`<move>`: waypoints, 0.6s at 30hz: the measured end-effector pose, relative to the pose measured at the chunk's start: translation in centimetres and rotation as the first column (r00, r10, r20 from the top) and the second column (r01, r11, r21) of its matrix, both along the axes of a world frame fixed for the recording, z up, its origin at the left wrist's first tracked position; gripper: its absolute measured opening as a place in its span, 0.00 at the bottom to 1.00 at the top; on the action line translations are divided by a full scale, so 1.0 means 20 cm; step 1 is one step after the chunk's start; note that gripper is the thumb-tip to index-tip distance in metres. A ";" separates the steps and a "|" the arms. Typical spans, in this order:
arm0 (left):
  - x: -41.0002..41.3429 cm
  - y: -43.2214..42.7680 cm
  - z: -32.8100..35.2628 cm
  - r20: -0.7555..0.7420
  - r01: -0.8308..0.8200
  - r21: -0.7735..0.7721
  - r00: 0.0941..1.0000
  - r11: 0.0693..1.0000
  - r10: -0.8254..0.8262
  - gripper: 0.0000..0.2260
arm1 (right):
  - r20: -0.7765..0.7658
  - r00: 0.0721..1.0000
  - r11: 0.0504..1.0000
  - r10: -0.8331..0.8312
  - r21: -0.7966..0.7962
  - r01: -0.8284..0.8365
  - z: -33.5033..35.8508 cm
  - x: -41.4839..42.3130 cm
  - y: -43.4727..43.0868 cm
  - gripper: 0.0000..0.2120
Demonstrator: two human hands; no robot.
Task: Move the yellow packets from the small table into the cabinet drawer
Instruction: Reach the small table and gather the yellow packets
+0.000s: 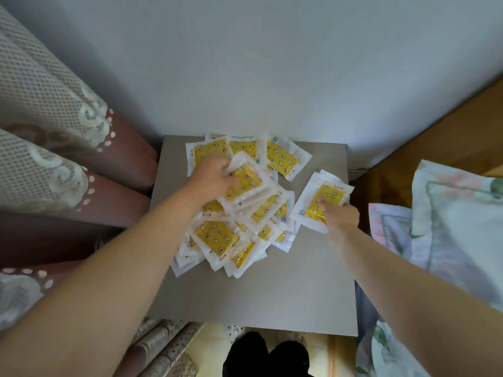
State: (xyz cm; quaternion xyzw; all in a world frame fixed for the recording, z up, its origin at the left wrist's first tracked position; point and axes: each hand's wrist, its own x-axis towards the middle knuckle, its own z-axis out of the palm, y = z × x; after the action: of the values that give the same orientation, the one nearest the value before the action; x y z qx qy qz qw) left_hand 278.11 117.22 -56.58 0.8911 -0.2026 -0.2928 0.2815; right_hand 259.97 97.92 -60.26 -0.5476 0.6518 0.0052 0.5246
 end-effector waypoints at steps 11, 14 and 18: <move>0.35 -0.04 -0.16 0.020 0.253 0.457 0.956 0.853 -0.294 0.20 | -0.117 0.993 0.999 -0.033 -0.022 0.030 -0.03 0.09 -0.01 0.20; 0.35 -0.03 -0.14 0.063 0.175 0.460 0.972 0.871 -0.228 0.09 | -0.091 0.993 0.996 -0.077 0.032 0.080 -0.02 0.09 -0.02 0.22; 0.30 0.01 -0.12 0.152 0.107 0.409 0.971 0.906 -0.183 0.10 | -0.080 0.994 0.997 -0.078 0.018 0.080 -0.03 0.08 0.00 0.21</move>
State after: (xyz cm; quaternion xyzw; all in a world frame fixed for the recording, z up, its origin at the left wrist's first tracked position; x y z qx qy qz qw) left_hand 284.12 117.39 -59.05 0.9354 -0.2304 -0.2631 0.0517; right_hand 261.57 97.86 -60.78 -0.5153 0.6931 0.0130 0.5038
